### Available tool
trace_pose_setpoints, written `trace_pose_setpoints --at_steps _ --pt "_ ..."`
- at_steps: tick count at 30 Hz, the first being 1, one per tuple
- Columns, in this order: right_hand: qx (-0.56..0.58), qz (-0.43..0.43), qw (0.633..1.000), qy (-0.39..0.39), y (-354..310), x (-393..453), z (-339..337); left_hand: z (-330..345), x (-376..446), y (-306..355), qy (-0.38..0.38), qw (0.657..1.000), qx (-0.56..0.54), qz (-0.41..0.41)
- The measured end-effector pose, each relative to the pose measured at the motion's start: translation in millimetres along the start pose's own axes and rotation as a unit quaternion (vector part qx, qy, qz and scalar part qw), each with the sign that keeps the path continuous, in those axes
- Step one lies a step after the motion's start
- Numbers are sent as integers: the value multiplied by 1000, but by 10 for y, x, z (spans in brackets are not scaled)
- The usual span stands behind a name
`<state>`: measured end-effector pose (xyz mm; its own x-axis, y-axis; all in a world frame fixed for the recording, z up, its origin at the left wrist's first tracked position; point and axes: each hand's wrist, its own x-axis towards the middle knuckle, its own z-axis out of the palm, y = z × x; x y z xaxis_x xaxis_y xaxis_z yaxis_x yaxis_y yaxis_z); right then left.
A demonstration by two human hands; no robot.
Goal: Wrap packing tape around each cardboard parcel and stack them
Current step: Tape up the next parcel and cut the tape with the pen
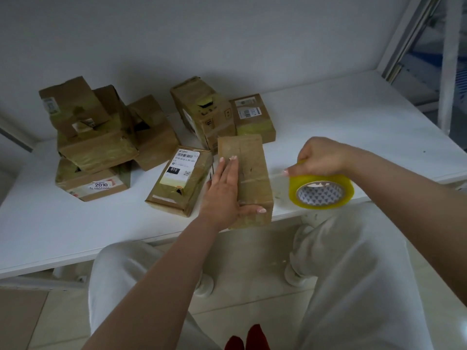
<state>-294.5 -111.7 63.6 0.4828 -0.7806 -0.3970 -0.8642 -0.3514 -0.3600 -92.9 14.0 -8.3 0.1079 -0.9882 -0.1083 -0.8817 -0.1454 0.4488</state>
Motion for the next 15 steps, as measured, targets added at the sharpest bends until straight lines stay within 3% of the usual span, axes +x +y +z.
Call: trace_pose_setpoints --at_steps 7,10,15 --pt "35 26 999 19 84 177 541 -65 39 -35 -66 996 64 3" --pt "51 31 998 18 81 205 613 -95 111 174 -95 988 111 -52" --pt "85 14 996 -7 63 198 582 29 208 464 -78 983 92 -135"
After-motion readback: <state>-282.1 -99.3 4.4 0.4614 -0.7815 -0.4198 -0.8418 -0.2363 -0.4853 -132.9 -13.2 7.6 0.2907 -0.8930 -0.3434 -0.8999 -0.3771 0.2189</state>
